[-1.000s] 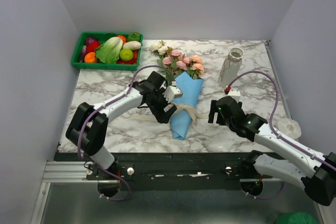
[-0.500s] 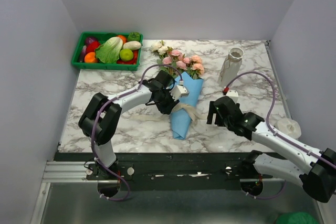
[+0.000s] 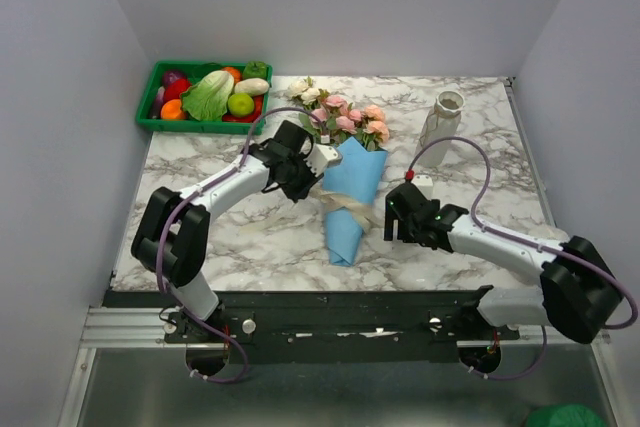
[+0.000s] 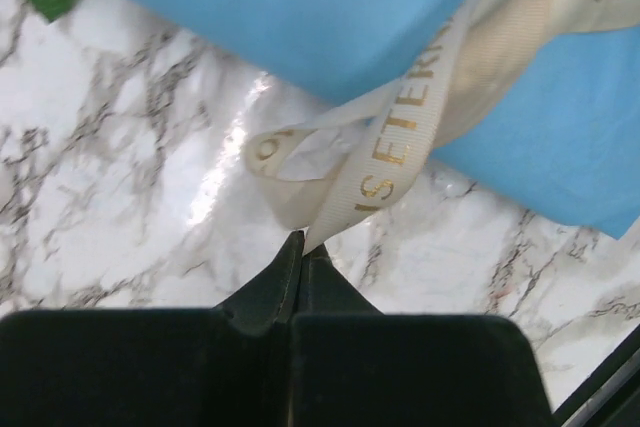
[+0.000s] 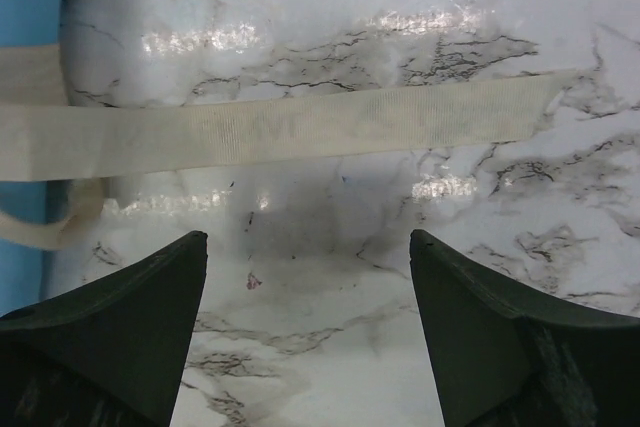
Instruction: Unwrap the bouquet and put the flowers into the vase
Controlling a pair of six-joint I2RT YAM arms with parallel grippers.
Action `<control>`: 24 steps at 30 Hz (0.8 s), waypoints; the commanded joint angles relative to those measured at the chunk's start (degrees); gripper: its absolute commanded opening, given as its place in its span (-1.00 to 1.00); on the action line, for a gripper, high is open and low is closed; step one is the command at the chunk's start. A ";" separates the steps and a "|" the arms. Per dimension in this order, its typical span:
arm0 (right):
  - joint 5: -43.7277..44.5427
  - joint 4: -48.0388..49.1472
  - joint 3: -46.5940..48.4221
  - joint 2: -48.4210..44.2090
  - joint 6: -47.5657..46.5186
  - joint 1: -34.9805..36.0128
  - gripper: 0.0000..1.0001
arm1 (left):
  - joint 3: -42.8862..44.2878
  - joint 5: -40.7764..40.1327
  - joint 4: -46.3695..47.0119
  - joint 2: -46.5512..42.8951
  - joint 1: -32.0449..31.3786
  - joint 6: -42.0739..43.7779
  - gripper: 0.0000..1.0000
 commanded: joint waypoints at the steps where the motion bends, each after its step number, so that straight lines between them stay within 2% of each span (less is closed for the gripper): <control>1: 0.06 5.59 1.55 5.28 -1.55 0.25 0.78 | 0.91 -2.93 -2.31 -2.58 3.73 -1.00 -1.00; 8: -0.55 8.68 3.13 7.84 -3.83 2.62 0.76 | 0.39 -3.37 -2.75 -3.28 4.09 -1.44 -1.00; 14: 2.87 11.93 3.66 10.81 -5.85 6.84 0.78 | 0.91 -4.60 -2.84 -2.58 4.09 -1.62 -1.00; 18: 9.71 12.81 5.24 15.38 -5.15 8.07 0.78 | 1.44 -5.04 -2.84 -2.32 4.17 -1.62 -1.00; 24: 17.54 21.85 3.05 17.68 -5.50 8.86 0.68 | 2.49 -6.00 -3.10 -1.53 4.17 -1.18 -1.00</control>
